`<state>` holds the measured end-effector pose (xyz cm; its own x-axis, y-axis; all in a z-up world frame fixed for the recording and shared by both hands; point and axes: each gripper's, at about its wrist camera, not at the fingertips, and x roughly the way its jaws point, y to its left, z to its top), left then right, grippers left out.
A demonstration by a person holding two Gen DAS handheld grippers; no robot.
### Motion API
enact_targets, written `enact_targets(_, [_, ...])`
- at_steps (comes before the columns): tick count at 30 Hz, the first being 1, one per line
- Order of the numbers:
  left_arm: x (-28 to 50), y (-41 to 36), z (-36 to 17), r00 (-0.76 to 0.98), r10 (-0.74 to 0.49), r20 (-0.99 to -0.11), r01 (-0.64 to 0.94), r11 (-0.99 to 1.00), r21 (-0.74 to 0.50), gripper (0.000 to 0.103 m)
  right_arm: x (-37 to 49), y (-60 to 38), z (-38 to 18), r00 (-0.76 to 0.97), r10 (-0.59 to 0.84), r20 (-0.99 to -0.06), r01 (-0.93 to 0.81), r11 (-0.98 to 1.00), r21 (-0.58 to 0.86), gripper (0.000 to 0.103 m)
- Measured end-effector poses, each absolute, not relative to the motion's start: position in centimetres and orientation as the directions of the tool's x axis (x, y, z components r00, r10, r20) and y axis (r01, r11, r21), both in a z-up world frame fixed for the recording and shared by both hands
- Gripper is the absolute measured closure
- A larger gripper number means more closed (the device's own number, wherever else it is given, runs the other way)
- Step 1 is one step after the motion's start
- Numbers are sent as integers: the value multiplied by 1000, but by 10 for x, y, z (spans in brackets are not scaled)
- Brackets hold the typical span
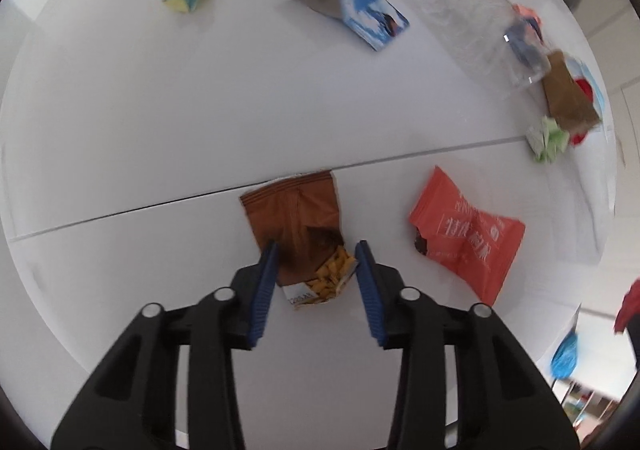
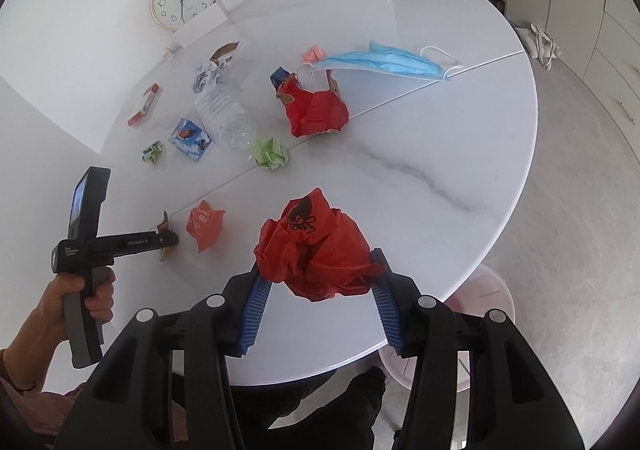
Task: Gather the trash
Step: 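Carry both items over the white bin and open both tools to drop them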
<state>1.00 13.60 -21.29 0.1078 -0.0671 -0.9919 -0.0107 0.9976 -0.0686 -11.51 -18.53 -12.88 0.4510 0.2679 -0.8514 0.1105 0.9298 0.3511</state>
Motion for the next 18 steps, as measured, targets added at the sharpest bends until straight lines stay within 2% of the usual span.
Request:
enact_targets(3, [11,140,-214,114,-61,-992,-44,997,-66,77,-119,-191,-128,462,269,-845,121,925,361,52])
enact_targets(11, [8,146,-202,154,-76,-985,22,997,-74,79,-145,-222,-128,469,232,-853,187,917,352,52])
enact_targets(14, [-3,140,-184,184,-79,-980,94,994,-62,80,-162,-237,-134,447,203,-871,228,916,331,52])
enact_targets(18, [-24,116,-146,227,-107,-968,250,967,-48,79,-182,-254,-172,370,178,-912,301,906,299,52])
